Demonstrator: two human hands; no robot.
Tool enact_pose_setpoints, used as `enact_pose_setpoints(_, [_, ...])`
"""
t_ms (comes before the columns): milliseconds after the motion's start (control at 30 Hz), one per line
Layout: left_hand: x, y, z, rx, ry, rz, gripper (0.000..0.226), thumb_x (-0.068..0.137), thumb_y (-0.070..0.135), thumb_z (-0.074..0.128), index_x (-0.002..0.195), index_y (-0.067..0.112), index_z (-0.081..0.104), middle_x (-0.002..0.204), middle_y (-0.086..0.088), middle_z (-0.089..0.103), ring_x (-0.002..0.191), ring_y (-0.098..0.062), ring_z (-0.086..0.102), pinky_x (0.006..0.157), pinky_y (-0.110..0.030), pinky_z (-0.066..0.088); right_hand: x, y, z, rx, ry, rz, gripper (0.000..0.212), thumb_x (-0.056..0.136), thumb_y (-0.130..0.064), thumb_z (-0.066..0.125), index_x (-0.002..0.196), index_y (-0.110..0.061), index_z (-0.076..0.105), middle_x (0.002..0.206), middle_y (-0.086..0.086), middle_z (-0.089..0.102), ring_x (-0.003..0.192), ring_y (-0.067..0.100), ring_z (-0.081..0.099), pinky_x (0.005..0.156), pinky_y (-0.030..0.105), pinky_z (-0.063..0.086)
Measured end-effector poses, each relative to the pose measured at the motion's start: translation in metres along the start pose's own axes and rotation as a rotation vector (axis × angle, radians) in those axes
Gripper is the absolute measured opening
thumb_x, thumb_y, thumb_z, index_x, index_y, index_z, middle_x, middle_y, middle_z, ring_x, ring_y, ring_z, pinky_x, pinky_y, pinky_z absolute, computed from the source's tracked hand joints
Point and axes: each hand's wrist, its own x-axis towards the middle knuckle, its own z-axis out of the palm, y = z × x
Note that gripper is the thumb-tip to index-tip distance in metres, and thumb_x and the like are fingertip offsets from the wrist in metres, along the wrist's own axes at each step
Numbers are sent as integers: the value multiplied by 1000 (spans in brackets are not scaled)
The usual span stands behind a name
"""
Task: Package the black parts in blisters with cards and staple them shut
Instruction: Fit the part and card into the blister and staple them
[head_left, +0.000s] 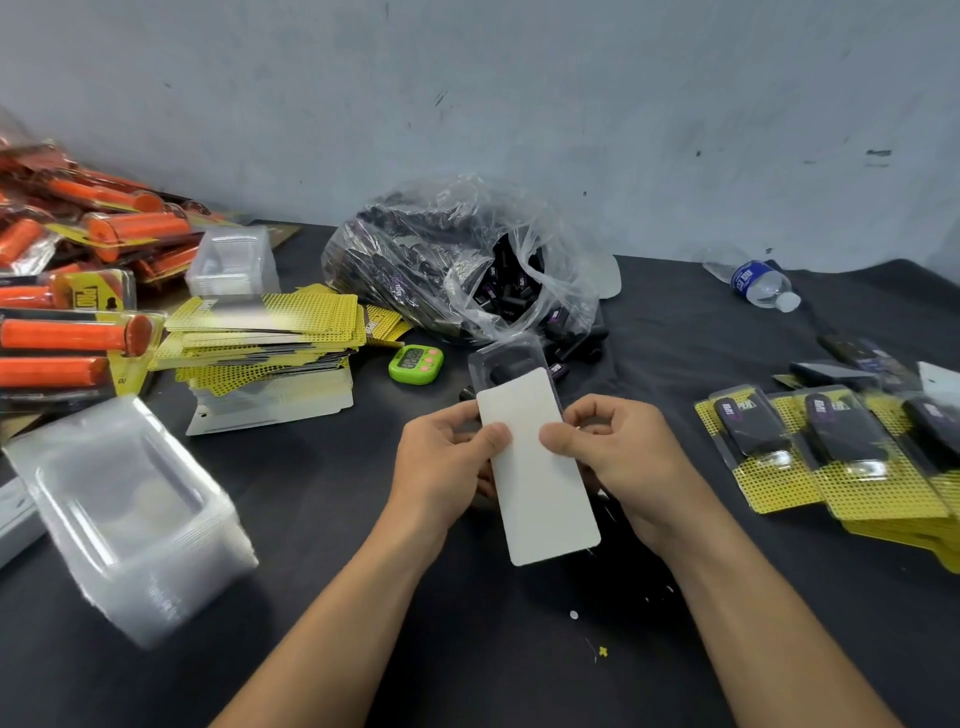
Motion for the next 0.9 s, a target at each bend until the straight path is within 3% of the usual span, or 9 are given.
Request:
enact_pose_setpoints(67, [2, -1, 0, -39, 32, -7, 20, 99, 10, 66, 105, 28, 73, 77, -11, 78, 54, -23, 70, 46, -31, 55, -1, -2, -5, -30, -38, 4, 16, 83, -15, 83, 75, -14, 68, 71, 11, 69, 65, 26, 58, 55, 33, 45])
enact_pose_setpoints(167, [5, -6, 1, -60, 152, 6, 20, 99, 11, 66, 103, 30, 70, 75, -7, 78, 58, -21, 72, 50, -32, 56, -5, -4, -3, -351, -58, 13, 19, 76, -33, 79, 86, -20, 69, 76, 1, 78, 65, 21, 71, 60, 35, 54])
enact_pose_setpoints(233, [8, -9, 0, -59, 240, 3, 17, 99, 14, 67, 103, 30, 65, 76, -3, 78, 65, -21, 76, 53, -33, 58, -5, -2, 4, -388, -72, 26, 16, 80, -25, 76, 92, -20, 66, 74, 0, 78, 55, 22, 71, 56, 35, 57])
enact_pose_setpoints(433, [14, -9, -6, -171, 362, -23, 7, 99, 14, 66, 102, 15, 60, 75, -7, 76, 63, -22, 74, 51, -30, 56, -5, -6, -3, -215, -189, 107, 6, 89, 0, 66, 96, 0, 68, 70, 11, 75, 46, 19, 58, 41, 23, 38])
enact_pose_setpoints(533, [15, -7, -10, -232, 383, -23, 6, 100, 14, 64, 104, 12, 60, 71, -4, 75, 61, -20, 73, 50, -29, 55, -6, -12, -11, -188, -251, 187, 15, 89, 4, 60, 98, 11, 70, 69, 12, 66, 42, 12, 46, 38, 20, 31])
enact_pose_setpoints(667, [16, -4, -15, -249, 385, -5, 7, 101, 14, 63, 107, 11, 60, 64, -3, 71, 61, -21, 73, 53, -32, 57, -2, -15, -20, -115, -216, 257, 30, 83, 9, 54, 106, 27, 56, 74, 19, 51, 45, 15, 38, 38, 22, 20])
enact_pose_setpoints(733, [15, -2, -16, -252, 380, 4, 6, 101, 12, 62, 107, 10, 60, 64, -5, 71, 61, -20, 72, 52, -31, 57, -2, -14, -23, -62, -214, 283, 27, 82, 10, 51, 99, 31, 51, 70, 17, 47, 45, 16, 33, 38, 20, 17])
enact_pose_setpoints(800, [14, -1, -16, -256, 365, 13, 6, 101, 11, 62, 107, 9, 59, 65, -7, 72, 60, -20, 71, 51, -30, 57, -1, -15, -26, -15, -210, 301, 14, 81, 9, 51, 89, 18, 59, 60, 11, 44, 41, 16, 29, 37, 16, 19])
enact_pose_setpoints(900, [12, 1, -14, -268, 339, 27, 5, 101, 8, 61, 105, 9, 59, 66, -10, 72, 58, -20, 70, 50, -29, 56, -2, -15, -30, 25, -201, 316, 10, 79, 6, 51, 88, 5, 55, 57, 9, 41, 36, 15, 23, 36, 16, 21])
